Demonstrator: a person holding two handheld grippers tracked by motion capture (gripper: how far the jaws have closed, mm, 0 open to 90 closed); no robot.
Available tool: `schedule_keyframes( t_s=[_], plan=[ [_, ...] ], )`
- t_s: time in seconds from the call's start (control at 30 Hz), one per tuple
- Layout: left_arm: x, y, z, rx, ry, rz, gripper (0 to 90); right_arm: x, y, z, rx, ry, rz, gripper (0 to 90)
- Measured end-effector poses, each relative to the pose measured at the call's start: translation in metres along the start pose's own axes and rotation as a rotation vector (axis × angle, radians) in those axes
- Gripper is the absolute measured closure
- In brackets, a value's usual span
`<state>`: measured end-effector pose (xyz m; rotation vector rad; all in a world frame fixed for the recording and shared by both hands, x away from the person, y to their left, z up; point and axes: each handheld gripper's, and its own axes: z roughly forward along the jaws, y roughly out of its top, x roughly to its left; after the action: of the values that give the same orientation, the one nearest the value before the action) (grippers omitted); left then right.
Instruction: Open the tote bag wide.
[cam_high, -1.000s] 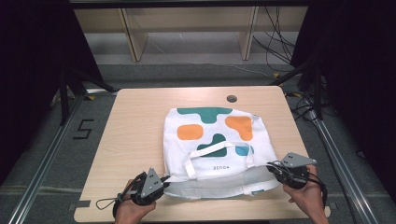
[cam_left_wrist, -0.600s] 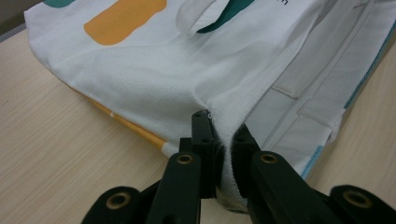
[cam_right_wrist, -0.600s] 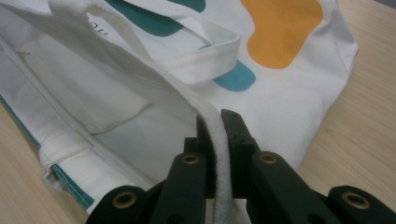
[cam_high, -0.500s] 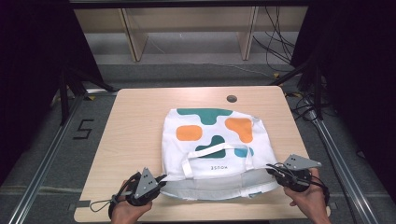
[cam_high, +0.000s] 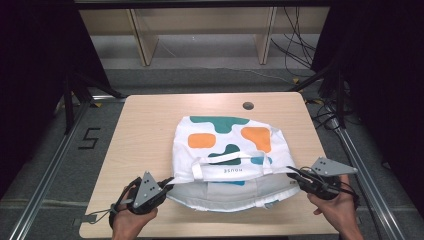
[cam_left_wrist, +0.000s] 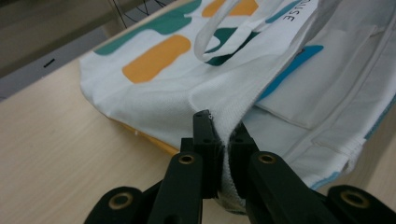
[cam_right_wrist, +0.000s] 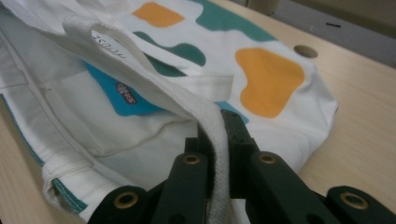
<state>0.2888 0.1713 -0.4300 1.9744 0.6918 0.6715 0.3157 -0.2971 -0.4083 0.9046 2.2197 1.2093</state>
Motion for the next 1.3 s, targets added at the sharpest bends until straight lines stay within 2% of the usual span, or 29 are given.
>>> schedule_keyframes(
  t_s=[0.03,0.07,0.1,0.13,0.17,0.2,0.23,0.3,0.33,0.37,0.4,0.43,0.47,0.5,0.53,0.57,0.6,0.63,0.67,0.73,0.8,0.83,0.93,0.97,1.03,1.13,1.17,1.27,1.3],
  plan=[
    [0.002,0.005,-0.002,-0.023,-0.007,-0.027,85.8,-0.004,0.010,-0.005,-0.031,-0.007,-0.009,88.0],
    [0.004,0.011,-0.004,-0.041,-0.009,-0.031,85.8,-0.004,0.010,-0.005,-0.031,-0.007,-0.009,88.0],
    [0.007,0.017,-0.006,-0.052,-0.008,-0.021,85.8,-0.004,0.016,-0.009,-0.042,-0.008,0.001,88.0],
    [0.009,0.023,-0.007,-0.066,-0.001,-0.016,85.9,-0.007,0.021,-0.011,-0.072,-0.014,-0.009,88.0],
    [0.016,0.035,-0.010,-0.105,0.004,-0.027,86.0,-0.009,0.032,-0.017,-0.080,-0.014,-0.003,88.0],
    [0.016,0.035,-0.010,-0.105,0.004,-0.027,86.0,-0.009,0.032,-0.017,-0.080,-0.014,-0.003,88.0],
    [0.019,0.040,-0.012,-0.127,0.006,-0.025,86.0,-0.014,0.045,-0.021,-0.113,-0.029,-0.033,88.0],
    [0.023,0.052,-0.016,-0.156,0.023,-0.023,86.1,-0.014,0.051,-0.023,-0.127,-0.030,-0.020,88.1],
    [0.025,0.058,-0.018,-0.173,0.028,-0.022,86.1,-0.017,0.058,-0.026,-0.136,-0.034,-0.046,88.1],
    [0.027,0.064,-0.021,-0.196,0.037,-0.020,86.1,-0.015,0.064,-0.030,-0.132,-0.023,-0.007,88.1],
    [0.029,0.071,-0.025,-0.212,0.042,-0.013,86.2,-0.019,0.071,-0.033,-0.157,-0.037,-0.047,88.1],
    [0.032,0.084,-0.031,-0.259,0.040,0.006,86.4,-0.022,0.084,-0.039,-0.177,-0.043,-0.075,88.1],
    [0.032,0.084,-0.031,-0.259,0.040,0.006,86.4,-0.022,0.084,-0.039,-0.177,-0.043,-0.075,88.1],
    [0.035,0.096,-0.038,-0.295,0.029,-0.002,86.5,-0.022,0.096,-0.047,-0.194,-0.048,-0.087,88.2],
    [0.035,0.096,-0.038,-0.295,0.029,-0.002,86.5,-0.022,0.096,-0.047,-0.194,-0.048,-0.087,88.2],
    [0.037,0.101,-0.042,-0.319,0.015,-0.009,86.5,-0.023,0.102,-0.051,-0.209,-0.055,-0.097,88.2],
    [0.040,0.111,-0.047,-0.354,0.012,-0.017,86.6,-0.025,0.111,-0.059,-0.220,-0.043,-0.100,88.3],
    [0.040,0.111,-0.047,-0.354,0.012,-0.017,86.6,-0.026,0.116,-0.062,-0.238,-0.038,-0.103,88.3],
    [0.041,0.115,-0.050,-0.373,0.017,-0.025,86.6,-0.026,0.116,-0.062,-0.238,-0.038,-0.103,88.3],
    [0.044,0.125,-0.052,-0.417,-0.001,-0.037,86.8,-0.027,0.123,-0.068,-0.250,-0.042,-0.103,88.3],
    [0.047,0.133,-0.055,-0.431,-0.003,-0.028,86.8,-0.030,0.130,-0.072,-0.268,-0.036,-0.096,88.3],
    [0.051,0.140,-0.055,-0.426,-0.006,-0.049,86.8,-0.035,0.136,-0.072,-0.280,-0.018,-0.083,88.3],
    [0.057,0.142,-0.048,-0.421,-0.006,-0.053,86.8,-0.039,0.141,-0.070,-0.270,-0.033,-0.079,88.3],
    [0.060,0.140,-0.044,-0.415,0.000,-0.062,86.7,-0.042,0.143,-0.067,-0.262,-0.042,-0.082,88.3],
    [0.069,0.132,-0.030,-0.409,-0.016,-0.111,86.5,-0.049,0.140,-0.054,-0.255,-0.032,-0.057,88.3],
    [0.071,0.126,-0.023,-0.393,-0.008,-0.117,86.4,-0.051,0.137,-0.047,-0.236,-0.040,-0.060,88.3],
    [0.072,0.122,-0.017,-0.381,-0.007,-0.105,86.3,-0.053,0.134,-0.041,-0.220,-0.054,-0.057,88.3],
    [0.072,0.118,-0.014,-0.374,-0.015,-0.105,86.0,-0.055,0.131,-0.036,-0.221,-0.059,-0.049,88.3],
    [0.070,0.114,-0.011,-0.368,-0.014,-0.097,86.0,-0.055,0.127,-0.033,-0.206,-0.057,-0.048,88.3]
  ],
)
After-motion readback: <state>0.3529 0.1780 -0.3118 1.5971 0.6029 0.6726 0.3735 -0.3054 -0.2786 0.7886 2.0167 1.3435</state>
